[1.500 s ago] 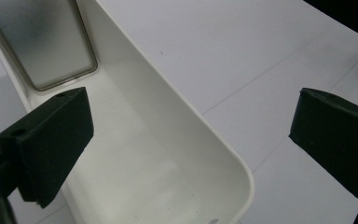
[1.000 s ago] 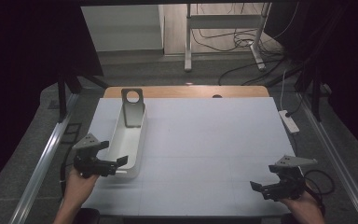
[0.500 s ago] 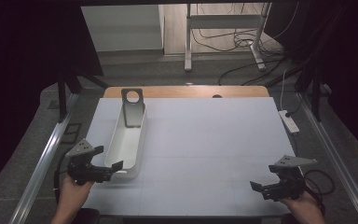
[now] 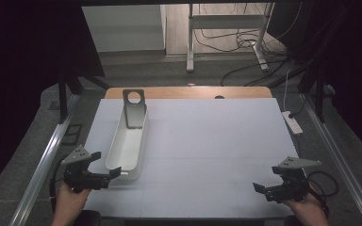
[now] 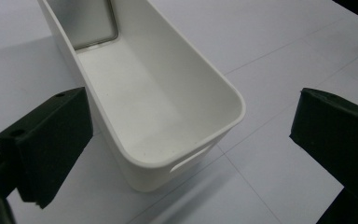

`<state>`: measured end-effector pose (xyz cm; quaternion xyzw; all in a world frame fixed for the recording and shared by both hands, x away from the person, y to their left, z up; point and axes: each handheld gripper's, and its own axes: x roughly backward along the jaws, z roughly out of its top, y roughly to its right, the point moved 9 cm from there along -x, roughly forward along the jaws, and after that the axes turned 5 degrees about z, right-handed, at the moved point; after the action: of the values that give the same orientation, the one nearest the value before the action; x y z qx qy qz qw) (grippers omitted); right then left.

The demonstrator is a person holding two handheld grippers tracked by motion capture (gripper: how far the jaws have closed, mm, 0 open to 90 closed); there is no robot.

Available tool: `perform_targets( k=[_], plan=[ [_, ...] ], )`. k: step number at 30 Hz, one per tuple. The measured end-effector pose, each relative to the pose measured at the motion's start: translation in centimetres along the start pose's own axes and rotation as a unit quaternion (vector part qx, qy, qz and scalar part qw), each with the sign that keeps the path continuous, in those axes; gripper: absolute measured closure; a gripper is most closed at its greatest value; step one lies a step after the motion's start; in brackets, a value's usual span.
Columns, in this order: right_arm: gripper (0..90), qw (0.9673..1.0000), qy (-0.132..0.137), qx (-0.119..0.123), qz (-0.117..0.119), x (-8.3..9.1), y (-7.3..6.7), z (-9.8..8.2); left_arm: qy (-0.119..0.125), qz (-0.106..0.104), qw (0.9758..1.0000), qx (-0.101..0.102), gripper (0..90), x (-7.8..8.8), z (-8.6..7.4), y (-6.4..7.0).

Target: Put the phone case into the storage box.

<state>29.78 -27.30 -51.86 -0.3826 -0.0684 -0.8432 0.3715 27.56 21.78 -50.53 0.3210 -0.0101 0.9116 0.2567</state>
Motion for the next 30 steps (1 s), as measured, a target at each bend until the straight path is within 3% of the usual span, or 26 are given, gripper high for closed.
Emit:
perform_targets(
  k=[10, 30],
  plan=[
    [1.2, 1.0000, 0.001, 0.000, -0.001, 0.0, 0.0, 0.0, 0.000, 0.006, 0.9999, 0.012, 0.0, 1.1, -1.2, -0.2],
    [1.1, 1.0000, 0.001, 0.001, -0.003, 0.0, 0.0, 0.0, -0.008, 0.029, 0.9994, 0.016, 0.0, 2.2, -2.9, -0.5]
  ],
)
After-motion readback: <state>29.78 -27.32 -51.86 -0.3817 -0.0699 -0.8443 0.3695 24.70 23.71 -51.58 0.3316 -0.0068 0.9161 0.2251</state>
